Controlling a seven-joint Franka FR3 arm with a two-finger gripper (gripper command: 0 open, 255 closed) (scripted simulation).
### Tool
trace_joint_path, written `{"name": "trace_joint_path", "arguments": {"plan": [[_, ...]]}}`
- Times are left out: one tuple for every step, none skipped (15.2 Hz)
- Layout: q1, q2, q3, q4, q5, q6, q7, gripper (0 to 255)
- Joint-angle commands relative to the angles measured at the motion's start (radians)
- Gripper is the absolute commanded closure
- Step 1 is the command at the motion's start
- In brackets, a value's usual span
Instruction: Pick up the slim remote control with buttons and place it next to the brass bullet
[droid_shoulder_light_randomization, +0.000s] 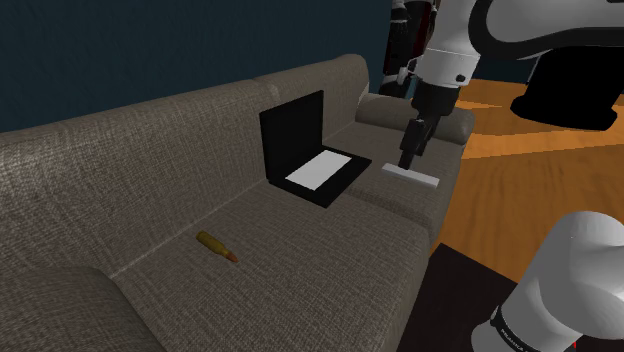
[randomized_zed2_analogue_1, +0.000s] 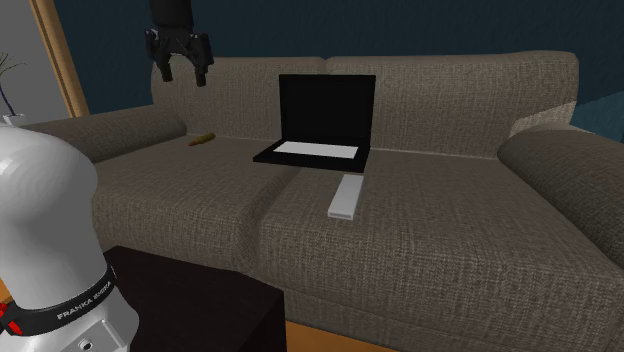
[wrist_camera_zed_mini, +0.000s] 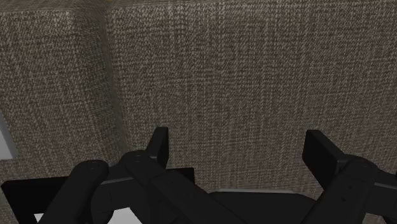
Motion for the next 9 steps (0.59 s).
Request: {"name": "trace_joint_path", "arguments": {"plan": [[0.0, 0.0, 0.0, 0.0, 0.0, 0.0, 0.0, 0], [-0.007, 0.011, -0.016, -0.01, -0.014, 0.017, -0.021, 0], [-0.015, 0.023, -0.032, -0.02, -0.027, 0.034, -0.042, 0], [-0.022, 0.037, -0.048, -0.028, -0.04, 0.052, -0.063, 0], [-0.03, 0.051, -0.065, -0.035, -0.054, 0.07, -0.083, 0], [-0.038, 0.068, -0.081, -0.041, -0.067, 0.088, -0.104, 0], [-0.045, 0.085, -0.097, -0.046, -0.079, 0.107, -0.124, 0], [-0.052, 0.103, -0.113, -0.049, -0.092, 0.126, -0.145, 0], [-0.06, 0.123, -0.129, -0.052, -0.104, 0.145, -0.165, 0]]}}
